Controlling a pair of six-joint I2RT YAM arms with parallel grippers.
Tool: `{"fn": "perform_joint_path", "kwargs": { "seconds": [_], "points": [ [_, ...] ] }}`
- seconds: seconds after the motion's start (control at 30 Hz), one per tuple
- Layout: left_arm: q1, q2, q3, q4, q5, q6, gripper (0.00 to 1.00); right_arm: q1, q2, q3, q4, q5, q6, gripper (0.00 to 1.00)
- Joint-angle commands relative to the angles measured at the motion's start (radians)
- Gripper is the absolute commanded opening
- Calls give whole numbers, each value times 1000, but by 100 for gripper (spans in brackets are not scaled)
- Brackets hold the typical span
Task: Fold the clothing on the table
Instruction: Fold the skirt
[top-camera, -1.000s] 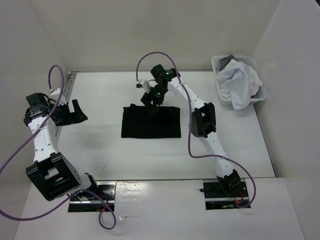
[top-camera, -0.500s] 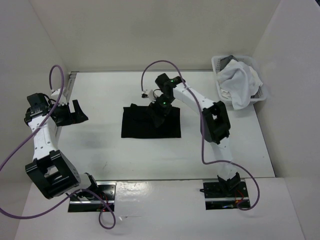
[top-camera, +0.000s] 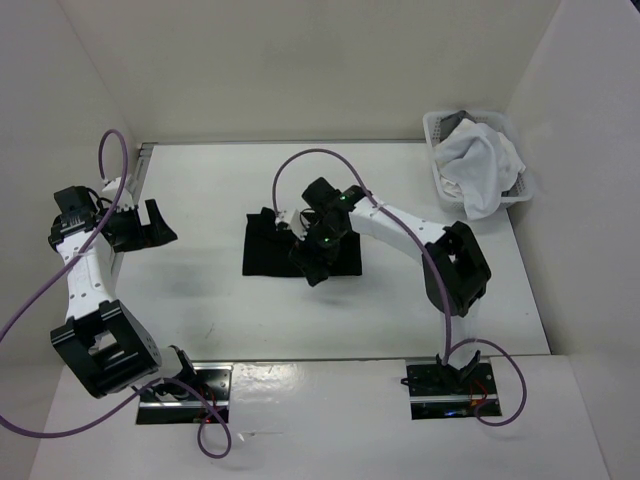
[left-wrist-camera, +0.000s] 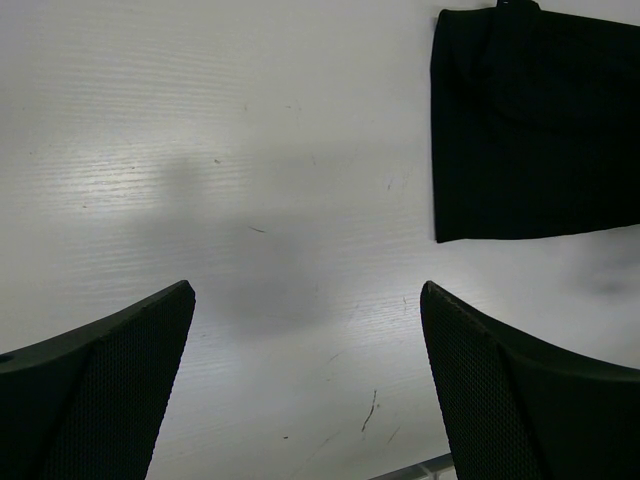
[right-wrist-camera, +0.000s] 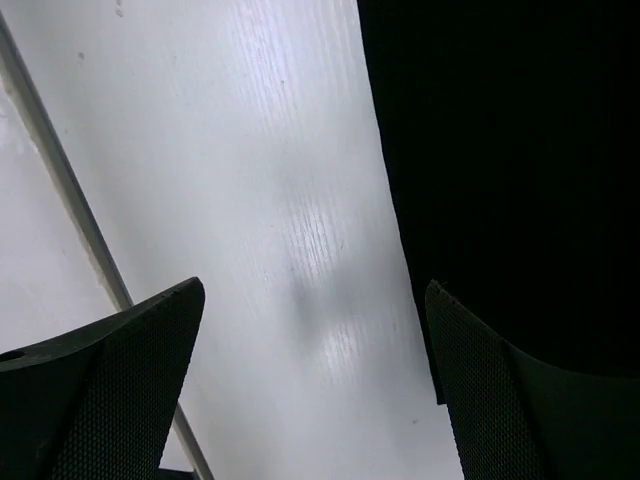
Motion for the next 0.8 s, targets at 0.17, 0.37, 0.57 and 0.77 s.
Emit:
{"fn": "perform_joint_path", "kwargs": {
  "seconds": [0.17,0.37,0.57,0.77],
  "points": [
    [7,-36,-13,12,20,28,99,16,-3,64,171,168,112,95],
    [7,-68,-13,22,2,19,99,16,-3,52,319,363,187,95],
    [7,-77,-23,31,-18,10,99,6,77,89,389,508,230,95],
    [7,-109,-23,40,-37,0,99,-3,135,110,442,548,212,95]
  ]
}}
